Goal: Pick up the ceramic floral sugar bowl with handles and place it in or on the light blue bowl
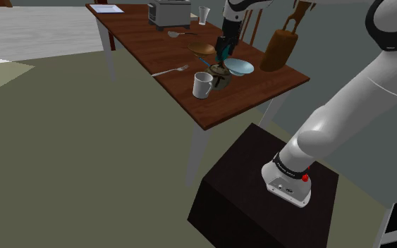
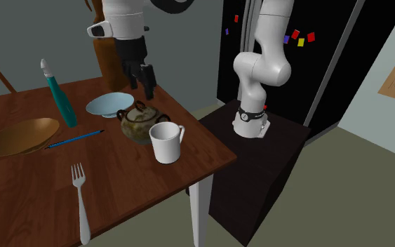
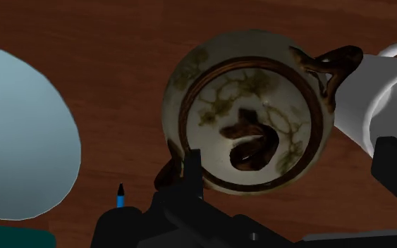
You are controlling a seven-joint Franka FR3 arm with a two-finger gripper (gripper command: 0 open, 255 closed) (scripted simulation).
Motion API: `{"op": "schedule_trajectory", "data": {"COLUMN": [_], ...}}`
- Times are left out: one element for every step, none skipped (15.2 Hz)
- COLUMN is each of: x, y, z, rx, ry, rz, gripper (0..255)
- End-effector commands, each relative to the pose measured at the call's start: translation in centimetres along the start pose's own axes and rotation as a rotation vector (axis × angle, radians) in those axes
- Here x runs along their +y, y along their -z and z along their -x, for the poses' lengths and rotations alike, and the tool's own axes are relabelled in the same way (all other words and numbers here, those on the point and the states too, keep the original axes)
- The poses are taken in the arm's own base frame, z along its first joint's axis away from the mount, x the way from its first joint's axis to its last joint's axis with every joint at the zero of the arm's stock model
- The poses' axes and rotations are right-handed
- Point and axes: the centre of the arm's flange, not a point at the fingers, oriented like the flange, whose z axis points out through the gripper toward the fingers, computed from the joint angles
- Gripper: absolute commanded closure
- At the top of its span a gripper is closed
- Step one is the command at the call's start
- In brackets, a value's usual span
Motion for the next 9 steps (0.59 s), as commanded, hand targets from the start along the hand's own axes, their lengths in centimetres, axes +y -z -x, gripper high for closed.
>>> {"op": "schedule_trajectory", "data": {"x": [0.7,0.7,0.7,0.7,0.7,0.7,0.7,0.7,0.7], "y": [-0.2,-0.8,-1.3,-1.8,-2.4,-2.9,-3.4,-4.2,-4.2], "z": [-1.2,-1.2,-1.2,-1.2,-1.2,-1.2,-1.2,-1.2,-1.2], "rx": [0.008,0.008,0.008,0.008,0.008,0.008,0.008,0.008,0.008], "ry": [-0.004,-0.004,-0.004,-0.004,-0.004,-0.004,-0.004,-0.004,-0.004], "rz": [0.003,0.003,0.003,0.003,0.003,0.003,0.003,0.003,0.003], "gripper": [0,0,0,0,0,0,0,0,0]}}
